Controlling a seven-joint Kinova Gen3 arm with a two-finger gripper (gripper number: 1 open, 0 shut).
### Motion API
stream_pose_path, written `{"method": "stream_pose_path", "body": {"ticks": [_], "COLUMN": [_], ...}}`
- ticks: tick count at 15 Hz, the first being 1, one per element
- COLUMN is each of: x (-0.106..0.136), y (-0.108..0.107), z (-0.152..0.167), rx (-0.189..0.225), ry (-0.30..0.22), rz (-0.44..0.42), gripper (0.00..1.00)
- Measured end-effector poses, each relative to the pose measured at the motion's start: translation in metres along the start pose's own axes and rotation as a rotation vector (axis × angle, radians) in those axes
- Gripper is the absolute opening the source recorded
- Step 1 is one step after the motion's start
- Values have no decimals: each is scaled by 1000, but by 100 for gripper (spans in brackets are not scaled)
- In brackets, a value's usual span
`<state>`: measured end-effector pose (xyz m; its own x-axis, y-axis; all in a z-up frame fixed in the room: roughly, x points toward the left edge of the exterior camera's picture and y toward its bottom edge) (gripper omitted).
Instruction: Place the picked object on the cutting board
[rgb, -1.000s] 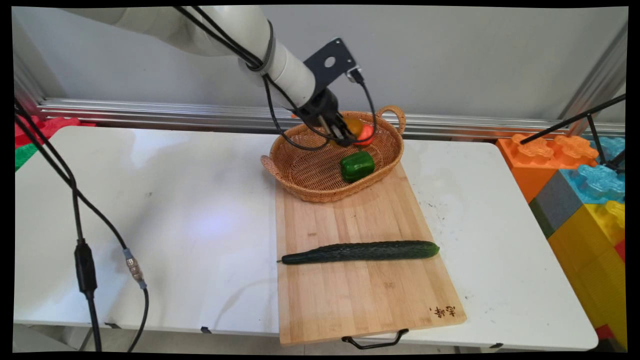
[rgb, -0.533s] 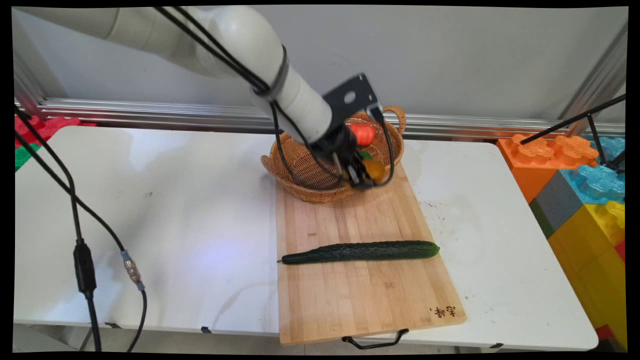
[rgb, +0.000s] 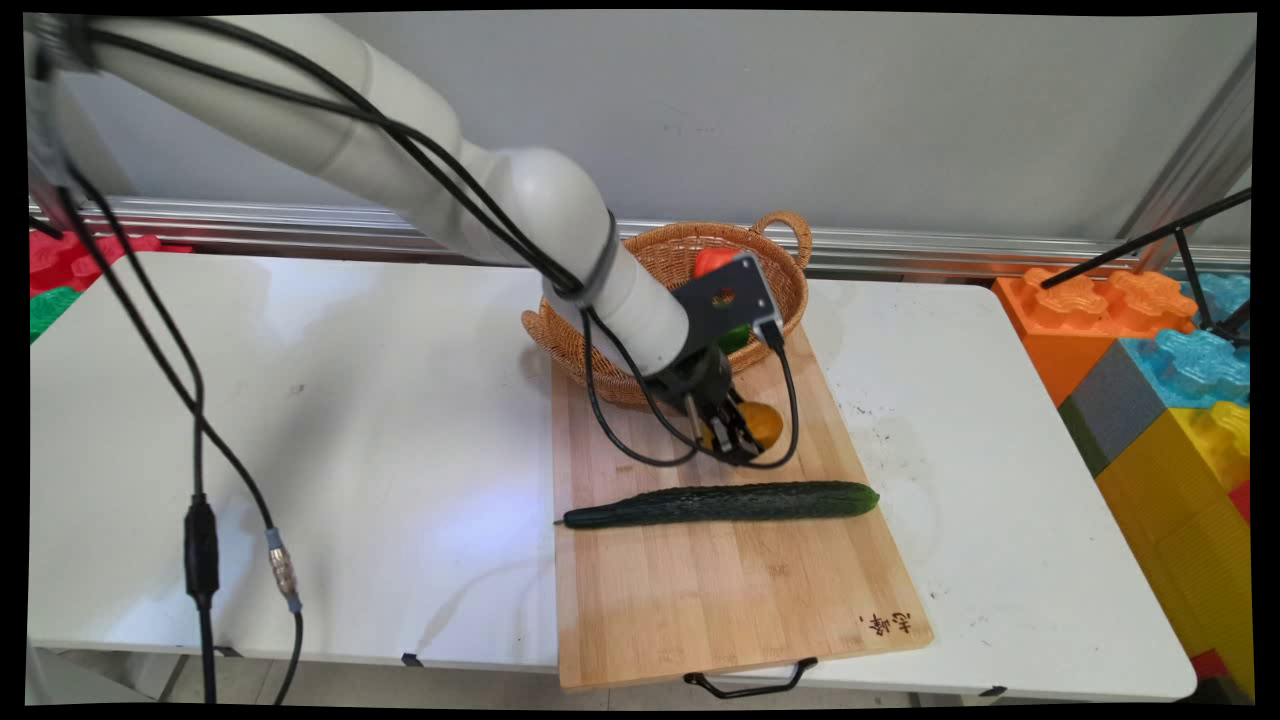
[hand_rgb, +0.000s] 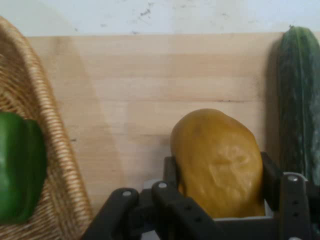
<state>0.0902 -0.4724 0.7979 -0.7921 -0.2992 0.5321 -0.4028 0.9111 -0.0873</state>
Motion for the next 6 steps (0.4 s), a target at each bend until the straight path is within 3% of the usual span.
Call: {"method": "stream_pose_path", "body": {"ticks": [1, 2, 6], "x": [-2, -2, 7], "y": [2, 2, 5], "z": [10, 15, 22], "rx": [-7, -10, -22], "ry": [-2, -1, 10], "rz": [1, 4, 1], "gripper": [0, 100, 100]}}
